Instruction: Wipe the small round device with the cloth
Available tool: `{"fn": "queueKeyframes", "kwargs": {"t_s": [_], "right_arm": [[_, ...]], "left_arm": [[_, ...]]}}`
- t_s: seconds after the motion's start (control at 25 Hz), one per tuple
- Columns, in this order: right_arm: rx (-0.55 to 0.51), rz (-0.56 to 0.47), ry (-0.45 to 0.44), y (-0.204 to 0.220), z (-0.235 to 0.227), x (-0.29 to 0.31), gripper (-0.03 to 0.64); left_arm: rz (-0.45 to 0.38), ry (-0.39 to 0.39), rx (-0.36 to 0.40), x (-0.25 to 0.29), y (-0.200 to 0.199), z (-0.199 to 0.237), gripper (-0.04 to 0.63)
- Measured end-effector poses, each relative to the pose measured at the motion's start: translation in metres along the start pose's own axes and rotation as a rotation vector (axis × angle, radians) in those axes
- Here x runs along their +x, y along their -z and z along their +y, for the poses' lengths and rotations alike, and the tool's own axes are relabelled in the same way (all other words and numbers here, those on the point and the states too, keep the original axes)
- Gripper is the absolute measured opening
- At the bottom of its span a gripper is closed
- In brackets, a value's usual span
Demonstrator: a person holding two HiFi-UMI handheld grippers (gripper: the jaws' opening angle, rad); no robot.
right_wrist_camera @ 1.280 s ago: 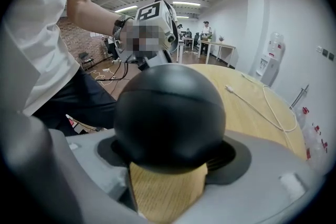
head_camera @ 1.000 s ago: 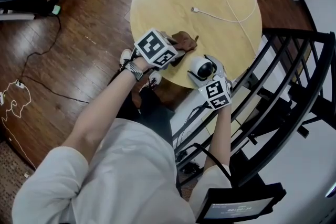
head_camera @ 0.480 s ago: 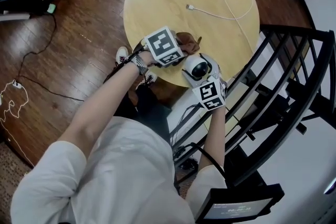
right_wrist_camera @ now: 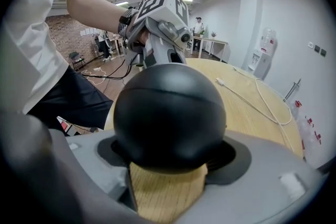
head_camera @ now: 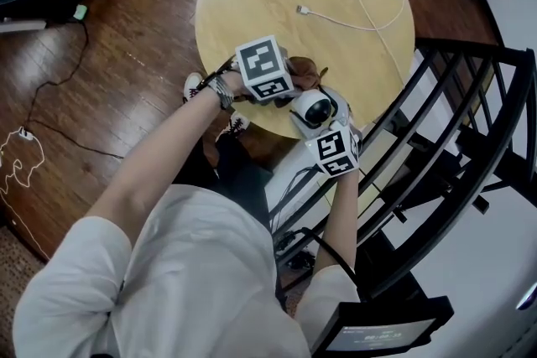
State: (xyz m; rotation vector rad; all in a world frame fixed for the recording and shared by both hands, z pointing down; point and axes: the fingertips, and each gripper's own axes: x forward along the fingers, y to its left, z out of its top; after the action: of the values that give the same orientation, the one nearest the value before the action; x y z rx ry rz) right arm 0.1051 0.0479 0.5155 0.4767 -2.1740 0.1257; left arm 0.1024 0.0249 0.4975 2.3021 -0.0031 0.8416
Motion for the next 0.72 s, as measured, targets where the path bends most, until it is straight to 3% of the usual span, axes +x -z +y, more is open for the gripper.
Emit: {"fn": "queueKeyframes", "kwargs": {"t_s": [0.12, 0.28, 0.52, 0.72], "right_arm": [[0.006, 0.001, 0.005, 0.002, 0.002, -0.001, 0.371], [0.006, 0.012, 0.011, 0.001, 0.001, -0.001, 0.371], [0.019, 0.016, 0.018, 0.003, 0.000, 0.000, 0.371], [0.034, 0.026, 0.034, 0.002, -0.002, -0.002, 0.371]], "left_arm": [[-0.025, -0.003, 0.003, -0.005, -0.004, -0.008, 0.064], [0.000, -0.043, 0.064, -0.010, -0.007, -0.016, 0.063], [0.060, -0.148, 0.263, -0.016, -0.016, -0.028, 0.064], [0.081, -0.121, 0.354, -0.019, -0.010, -0.049, 0.064]]}}
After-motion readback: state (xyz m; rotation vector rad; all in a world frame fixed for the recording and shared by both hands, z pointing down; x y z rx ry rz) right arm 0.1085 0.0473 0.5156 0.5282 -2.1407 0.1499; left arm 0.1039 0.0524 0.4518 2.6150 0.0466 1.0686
